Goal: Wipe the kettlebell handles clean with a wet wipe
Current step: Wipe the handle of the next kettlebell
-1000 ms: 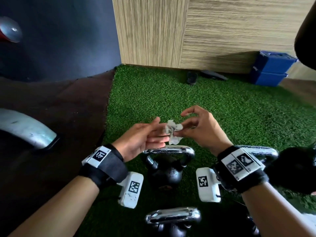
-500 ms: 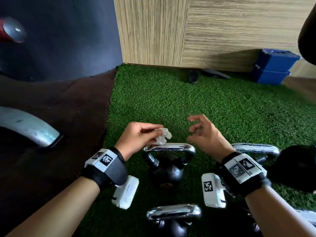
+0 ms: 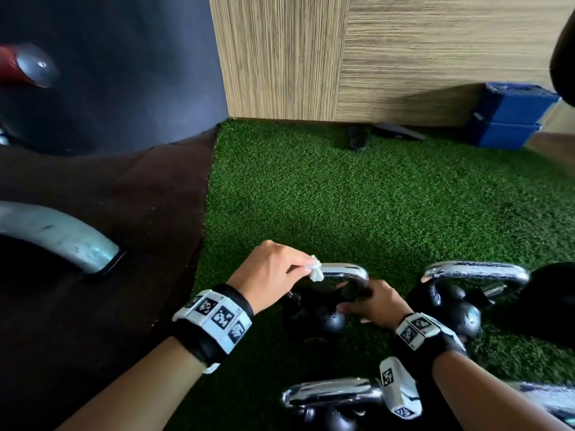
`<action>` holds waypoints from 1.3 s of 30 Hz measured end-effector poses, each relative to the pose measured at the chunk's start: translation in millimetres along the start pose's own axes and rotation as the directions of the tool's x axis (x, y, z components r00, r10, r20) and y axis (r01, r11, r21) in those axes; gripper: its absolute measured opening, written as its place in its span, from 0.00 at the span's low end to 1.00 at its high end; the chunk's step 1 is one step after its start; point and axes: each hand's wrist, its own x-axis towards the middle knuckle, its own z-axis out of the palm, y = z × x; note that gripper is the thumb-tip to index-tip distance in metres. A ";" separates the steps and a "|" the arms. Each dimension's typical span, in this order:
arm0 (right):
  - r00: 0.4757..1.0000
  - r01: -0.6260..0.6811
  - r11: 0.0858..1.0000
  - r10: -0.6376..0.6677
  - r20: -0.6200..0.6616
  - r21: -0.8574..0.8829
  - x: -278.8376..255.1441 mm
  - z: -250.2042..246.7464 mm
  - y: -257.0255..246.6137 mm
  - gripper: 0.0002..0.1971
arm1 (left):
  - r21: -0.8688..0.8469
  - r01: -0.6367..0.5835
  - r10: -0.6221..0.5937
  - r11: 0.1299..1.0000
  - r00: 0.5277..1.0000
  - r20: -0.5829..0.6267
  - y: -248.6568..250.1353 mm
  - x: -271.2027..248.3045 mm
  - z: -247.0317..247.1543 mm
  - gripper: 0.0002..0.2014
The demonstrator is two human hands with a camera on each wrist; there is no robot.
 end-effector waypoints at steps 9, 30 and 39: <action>0.999 -0.010 0.994 0.014 -0.038 0.113 6.0 8.5 7.5 0.20 | -0.220 0.000 -0.018 0.975 0.997 -0.080 -32.9 -24.7 0.3 0.15; 1.000 -0.026 0.979 0.024 0.015 0.202 6.1 9.6 4.7 0.15 | -0.677 0.336 -0.500 0.654 0.864 -0.054 -75.4 -75.4 45.4 0.11; 0.999 -0.042 0.982 0.038 0.024 0.186 5.1 6.0 0.3 0.17 | -0.731 0.502 -0.649 0.463 0.753 0.106 -71.3 -80.4 85.9 0.10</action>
